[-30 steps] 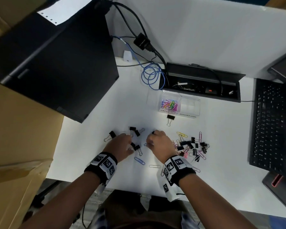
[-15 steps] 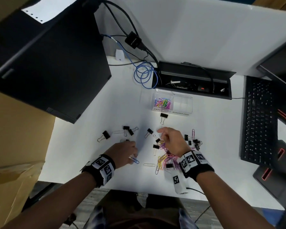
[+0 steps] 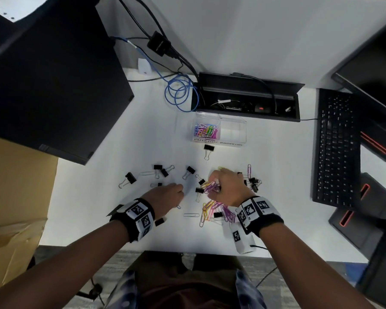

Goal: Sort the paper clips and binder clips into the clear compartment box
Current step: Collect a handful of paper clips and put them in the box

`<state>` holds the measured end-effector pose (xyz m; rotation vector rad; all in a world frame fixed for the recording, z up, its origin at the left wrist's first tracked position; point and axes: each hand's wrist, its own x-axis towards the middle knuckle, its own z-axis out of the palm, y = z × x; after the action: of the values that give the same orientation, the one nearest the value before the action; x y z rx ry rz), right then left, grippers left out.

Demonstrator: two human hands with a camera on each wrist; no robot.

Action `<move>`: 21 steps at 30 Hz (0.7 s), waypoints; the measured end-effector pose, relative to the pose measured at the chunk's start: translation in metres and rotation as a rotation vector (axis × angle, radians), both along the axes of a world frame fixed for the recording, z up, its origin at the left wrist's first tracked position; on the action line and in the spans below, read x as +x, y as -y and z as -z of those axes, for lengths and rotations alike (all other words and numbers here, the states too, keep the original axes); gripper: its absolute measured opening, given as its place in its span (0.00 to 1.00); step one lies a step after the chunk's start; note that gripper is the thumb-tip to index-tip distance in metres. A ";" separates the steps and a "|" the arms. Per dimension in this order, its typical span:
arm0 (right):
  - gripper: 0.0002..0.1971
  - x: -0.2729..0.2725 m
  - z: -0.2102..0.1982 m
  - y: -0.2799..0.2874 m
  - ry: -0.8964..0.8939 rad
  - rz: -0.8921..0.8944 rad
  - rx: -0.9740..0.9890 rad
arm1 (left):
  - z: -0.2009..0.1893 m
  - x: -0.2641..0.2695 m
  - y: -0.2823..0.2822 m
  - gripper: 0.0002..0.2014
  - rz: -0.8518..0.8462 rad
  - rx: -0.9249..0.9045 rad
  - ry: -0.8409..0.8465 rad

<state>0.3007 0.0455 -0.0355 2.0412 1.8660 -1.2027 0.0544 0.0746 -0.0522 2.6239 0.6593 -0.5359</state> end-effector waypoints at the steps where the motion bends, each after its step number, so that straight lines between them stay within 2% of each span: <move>1: 0.17 0.002 0.002 0.001 0.001 -0.031 -0.012 | -0.004 0.003 0.000 0.15 0.003 -0.010 0.007; 3: 0.14 0.004 0.007 0.004 -0.004 -0.024 0.027 | -0.009 0.006 0.000 0.08 -0.085 -0.036 0.096; 5: 0.06 0.003 0.011 0.005 -0.001 0.012 0.108 | -0.013 0.006 -0.002 0.02 -0.290 -0.207 0.174; 7: 0.03 0.002 0.013 0.006 0.010 0.025 0.156 | -0.012 0.006 -0.002 0.04 -0.488 -0.385 0.233; 8: 0.02 0.002 0.015 0.007 0.000 0.036 0.168 | -0.011 0.006 -0.001 0.08 -0.560 -0.448 0.259; 10: 0.03 0.002 0.017 0.008 -0.084 0.116 0.188 | -0.008 0.008 0.002 0.14 -0.629 -0.535 0.277; 12: 0.08 0.003 0.020 0.011 -0.206 0.230 0.233 | -0.009 0.016 0.004 0.11 -0.689 -0.594 0.270; 14: 0.06 0.003 0.019 0.012 -0.292 0.343 0.254 | -0.013 0.024 0.007 0.11 -0.761 -0.629 0.241; 16: 0.02 0.003 0.017 0.011 -0.331 0.429 0.242 | -0.012 0.029 0.013 0.11 -0.762 -0.644 0.222; 17: 0.04 0.003 0.017 0.011 -0.343 0.456 0.237 | -0.011 0.030 0.017 0.10 -0.729 -0.635 0.214; 19: 0.08 0.004 0.020 0.010 -0.352 0.485 0.231 | -0.009 0.031 0.025 0.07 -0.579 -0.540 0.162; 21: 0.10 0.003 0.020 0.009 -0.346 0.491 0.210 | -0.002 0.030 0.030 0.13 -0.365 -0.391 0.077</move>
<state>0.3036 0.0365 -0.0558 2.6622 1.7339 -1.6222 0.0843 0.0447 -0.0502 2.0878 0.8831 -0.4011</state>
